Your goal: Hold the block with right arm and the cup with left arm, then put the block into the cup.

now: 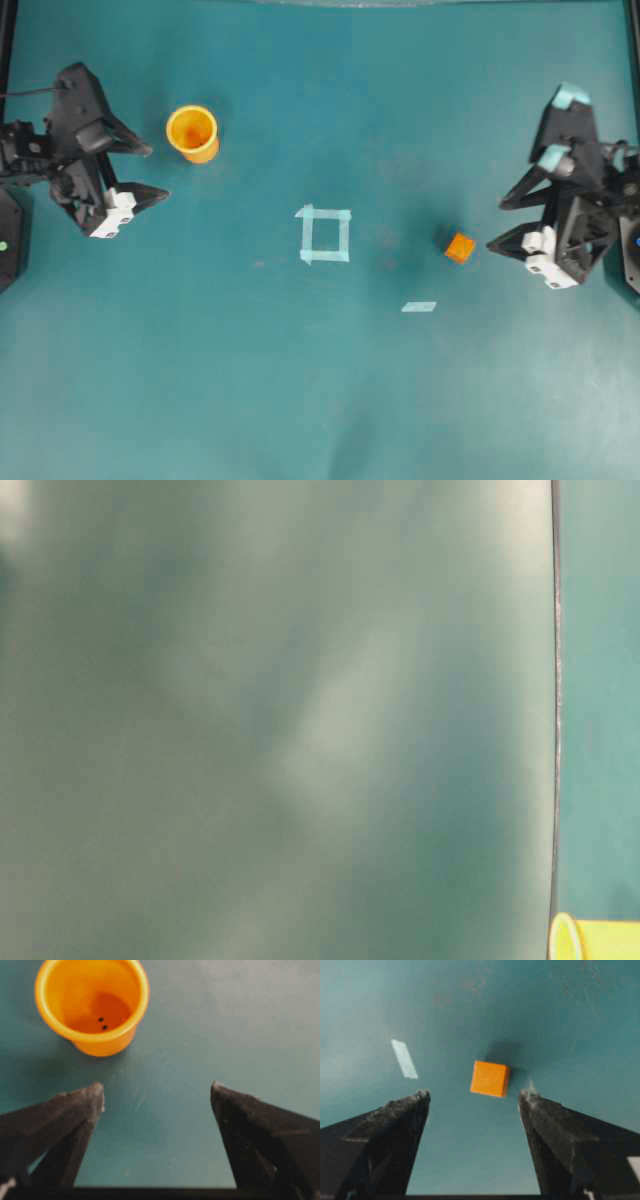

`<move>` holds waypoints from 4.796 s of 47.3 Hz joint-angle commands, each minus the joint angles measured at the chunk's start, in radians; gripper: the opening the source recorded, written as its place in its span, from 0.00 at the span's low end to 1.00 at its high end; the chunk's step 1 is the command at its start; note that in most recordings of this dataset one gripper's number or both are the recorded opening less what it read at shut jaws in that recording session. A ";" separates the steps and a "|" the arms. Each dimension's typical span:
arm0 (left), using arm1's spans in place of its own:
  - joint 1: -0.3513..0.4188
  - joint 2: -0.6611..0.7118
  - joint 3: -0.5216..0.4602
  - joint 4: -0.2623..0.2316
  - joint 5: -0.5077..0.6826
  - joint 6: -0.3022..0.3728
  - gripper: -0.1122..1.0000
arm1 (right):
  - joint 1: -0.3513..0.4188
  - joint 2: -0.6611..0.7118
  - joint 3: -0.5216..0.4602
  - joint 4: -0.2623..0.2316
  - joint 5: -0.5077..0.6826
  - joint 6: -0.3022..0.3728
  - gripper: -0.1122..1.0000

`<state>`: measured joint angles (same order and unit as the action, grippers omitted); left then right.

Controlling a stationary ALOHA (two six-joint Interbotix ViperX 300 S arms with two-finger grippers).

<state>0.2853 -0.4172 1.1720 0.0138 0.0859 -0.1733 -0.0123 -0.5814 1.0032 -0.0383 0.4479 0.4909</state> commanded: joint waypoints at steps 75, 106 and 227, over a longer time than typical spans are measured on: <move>0.075 0.425 -0.209 0.005 -0.313 0.026 0.83 | 0.000 0.135 -0.081 -0.084 0.032 0.003 0.71; -0.109 0.416 -0.284 0.006 -0.198 0.025 0.73 | 0.000 0.293 -0.150 -0.132 0.061 0.009 0.71; -0.314 0.531 -0.683 0.008 0.141 0.071 0.70 | 0.037 0.350 -0.330 -0.216 -0.219 0.086 0.46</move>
<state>-0.0261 0.1289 0.5062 0.0184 0.2209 -0.1135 0.0215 -0.2132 0.7133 -0.2393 0.2408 0.5783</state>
